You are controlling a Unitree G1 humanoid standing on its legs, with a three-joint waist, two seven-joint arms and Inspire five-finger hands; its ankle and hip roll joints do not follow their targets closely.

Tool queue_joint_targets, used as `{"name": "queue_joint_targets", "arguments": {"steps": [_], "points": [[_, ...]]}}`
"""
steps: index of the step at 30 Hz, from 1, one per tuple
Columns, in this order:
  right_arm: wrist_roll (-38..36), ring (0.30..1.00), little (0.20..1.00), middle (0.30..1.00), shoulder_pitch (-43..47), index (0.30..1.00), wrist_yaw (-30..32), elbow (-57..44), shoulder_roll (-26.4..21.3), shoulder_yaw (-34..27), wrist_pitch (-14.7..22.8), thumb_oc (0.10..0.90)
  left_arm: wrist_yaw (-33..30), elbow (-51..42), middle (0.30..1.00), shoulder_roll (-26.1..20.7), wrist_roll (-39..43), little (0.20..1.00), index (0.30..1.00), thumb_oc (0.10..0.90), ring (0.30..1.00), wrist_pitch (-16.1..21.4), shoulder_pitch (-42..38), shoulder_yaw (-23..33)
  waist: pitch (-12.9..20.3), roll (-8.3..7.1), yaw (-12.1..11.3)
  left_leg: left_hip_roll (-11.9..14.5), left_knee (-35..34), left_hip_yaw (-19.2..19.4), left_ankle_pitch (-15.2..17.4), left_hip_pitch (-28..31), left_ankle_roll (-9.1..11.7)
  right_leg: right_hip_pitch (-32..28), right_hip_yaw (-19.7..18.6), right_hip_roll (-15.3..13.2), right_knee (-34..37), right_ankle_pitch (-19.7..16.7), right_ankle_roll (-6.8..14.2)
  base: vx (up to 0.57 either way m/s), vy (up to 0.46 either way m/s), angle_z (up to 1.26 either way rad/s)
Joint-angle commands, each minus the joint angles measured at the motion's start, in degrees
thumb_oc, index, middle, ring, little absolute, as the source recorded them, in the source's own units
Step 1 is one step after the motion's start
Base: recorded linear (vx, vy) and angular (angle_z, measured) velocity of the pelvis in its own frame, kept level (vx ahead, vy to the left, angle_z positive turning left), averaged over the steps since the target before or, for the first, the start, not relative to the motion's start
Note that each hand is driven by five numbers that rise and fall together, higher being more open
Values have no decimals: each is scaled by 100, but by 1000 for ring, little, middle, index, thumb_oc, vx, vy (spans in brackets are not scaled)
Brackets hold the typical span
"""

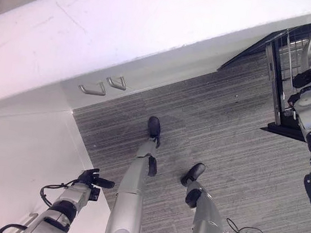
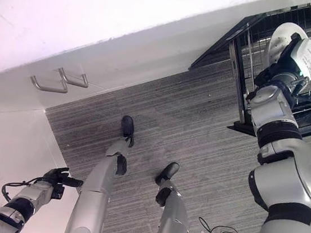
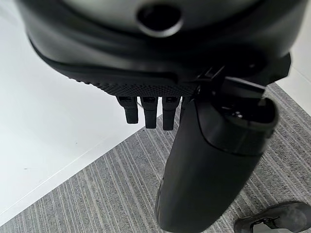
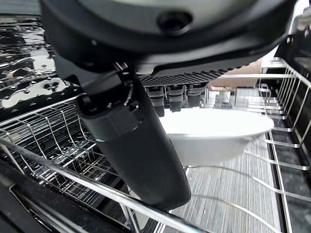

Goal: Place the dishes in the dishwasher.

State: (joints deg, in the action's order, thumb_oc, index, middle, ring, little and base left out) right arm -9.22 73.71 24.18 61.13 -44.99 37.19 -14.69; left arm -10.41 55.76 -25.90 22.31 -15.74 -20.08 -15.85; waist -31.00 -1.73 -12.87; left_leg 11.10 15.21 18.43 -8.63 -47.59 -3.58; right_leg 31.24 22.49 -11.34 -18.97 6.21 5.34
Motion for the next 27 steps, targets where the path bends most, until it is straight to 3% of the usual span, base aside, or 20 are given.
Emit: {"name": "queue_joint_targets", "arguments": {"steps": [1, 2, 5, 7, 10, 11, 16, 27], "points": [[-922, 900, 900, 900, 239, 900, -1150, -365, -65, -155, 420, 800, 77, 170, 900, -32, 63, 900, 900, 800, 900, -106, 517, -67, 120, 93, -277, -299, 198, -957, 376, -523, 712, -167, 86, 130, -527, 432, 31, -12, 22, -4], [-1244, 900, 900, 900, 198, 900, -1826, -502, -34, -264, 376, 800, 81, 104, 900, -63, 99, 900, 900, 800, 900, -138, 547, -40, 120, 67, -269, -287, 198, -942, 378, -491, 726, -200, 105, 129, -498, 417, 29, -10, 21, -6], [-961, 900, 900, 900, 112, 900, -2265, -693, -89, -365, 226, 800, 57, -6, 900, -115, 99, 900, 900, 800, 900, -214, 588, 20, 120, 6, -266, -291, 198, -948, 399, -457, 716, -230, 123, 120, -493, 399, 47, -2, -16, -12], [-504, 900, 900, 900, 63, 900, -2730, -859, -317, -304, -162, 800, 34, -71, 900, -199, 102, 900, 900, 800, 900, -280, 657, 118, 120, -107, -244, -283, 198, -948, 427, -394, 706, -294, 159, 139, -468, 370, 62, 3, -76, -9], [-318, 900, 900, 900, 66, 900, -3040, -877, -432, -226, -353, 800, 31, -63, 900, -249, 143, 900, 900, 800, 900, -268, 700, 160, 120, -168, -231, -286, 198, -938, 447, -353, 697, -345, 161, 166, -427, 335, 74, 2, -59, -1], [-89, 900, 900, 900, 61, 900, -3511, -979, -634, -123, -575, 800, -19, -47, 900, -319, 133, 900, 900, 800, 900, -211, 736, 217, 120, -277, -198, -274, 198, -903, 480, -288, 689, -458, 159, 206, -304, 268, 111, -7, -76, -1], [205, 900, 900, 900, 164, 900, -3640, -1055, -875, 27, -975, 800, -87, -67, 900, -491, 135, 900, 900, 800, 900, -177, 735, 324, 120, -432, -179, -272, 198, -935, 574, -139, 633, -520, 135, 221, -291, 195, 156, -6, -105, -3], [503, 900, 900, 900, 173, 900, -3195, -1339, -940, 7, -1007, 800, -241, -50, 900, -474, 41, 900, 900, 800, 900, -152, 770, 312, 120, -485, -65, -252, 198, -871, 714, 347, 567, -677, 45, 187, -328, 183, 147, -14, -34, -4]]}}
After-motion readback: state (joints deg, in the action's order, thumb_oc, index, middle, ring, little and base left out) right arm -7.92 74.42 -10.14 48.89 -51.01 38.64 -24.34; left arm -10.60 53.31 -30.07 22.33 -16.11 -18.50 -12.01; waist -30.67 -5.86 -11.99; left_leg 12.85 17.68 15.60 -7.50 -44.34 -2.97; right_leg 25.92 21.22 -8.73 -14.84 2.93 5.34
